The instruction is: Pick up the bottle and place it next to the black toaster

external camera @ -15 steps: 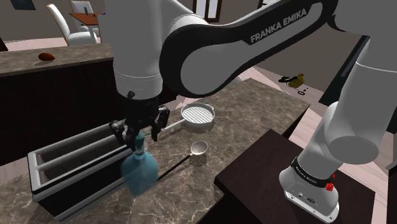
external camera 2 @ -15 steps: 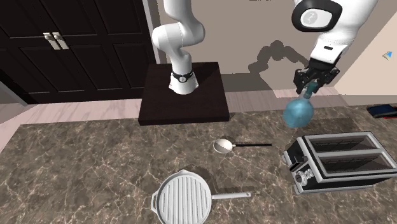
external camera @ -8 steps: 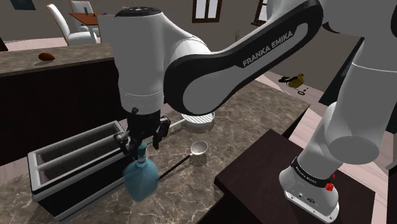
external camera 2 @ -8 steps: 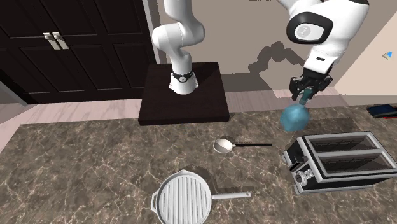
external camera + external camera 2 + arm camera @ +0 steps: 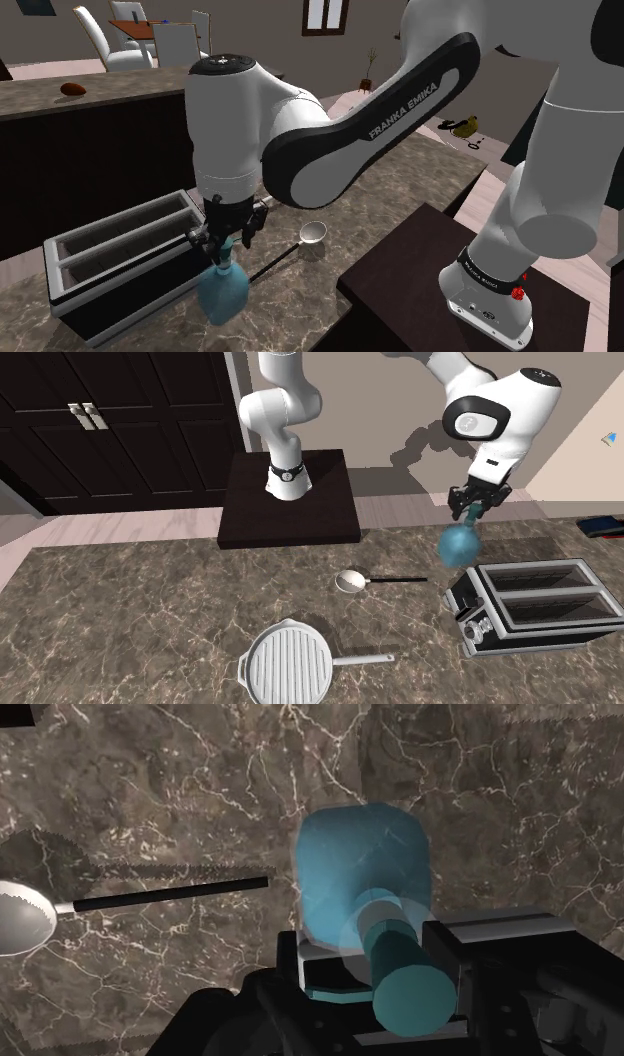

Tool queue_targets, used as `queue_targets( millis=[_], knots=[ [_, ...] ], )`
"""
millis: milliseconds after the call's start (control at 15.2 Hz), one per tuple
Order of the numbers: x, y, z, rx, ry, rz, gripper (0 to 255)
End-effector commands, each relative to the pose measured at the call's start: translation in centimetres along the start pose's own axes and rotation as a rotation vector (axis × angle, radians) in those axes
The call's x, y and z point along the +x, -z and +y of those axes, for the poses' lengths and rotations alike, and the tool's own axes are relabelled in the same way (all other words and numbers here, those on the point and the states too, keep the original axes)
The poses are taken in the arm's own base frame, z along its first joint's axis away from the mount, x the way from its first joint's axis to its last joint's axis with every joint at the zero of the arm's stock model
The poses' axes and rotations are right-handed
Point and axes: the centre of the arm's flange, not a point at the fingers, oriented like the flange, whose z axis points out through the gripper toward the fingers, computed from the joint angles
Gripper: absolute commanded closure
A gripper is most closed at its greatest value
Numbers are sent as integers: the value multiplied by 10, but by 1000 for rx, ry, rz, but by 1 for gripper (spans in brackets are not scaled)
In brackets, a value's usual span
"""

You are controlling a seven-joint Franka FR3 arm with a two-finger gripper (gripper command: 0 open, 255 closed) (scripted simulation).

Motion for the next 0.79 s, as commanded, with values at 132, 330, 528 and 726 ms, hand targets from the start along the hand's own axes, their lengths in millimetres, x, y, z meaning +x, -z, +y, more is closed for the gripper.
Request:
queue_targets(
  millis=[132, 330, 528, 726],
  knots=[
    [-1, -21, 0, 1, 0, 1, 255],
    [-2, -37, 1, 1, 0, 1, 255],
    [-3, -50, 1, 1, 0, 1, 255],
    [-3, -50, 1, 1, 0, 1, 255]
  ],
)
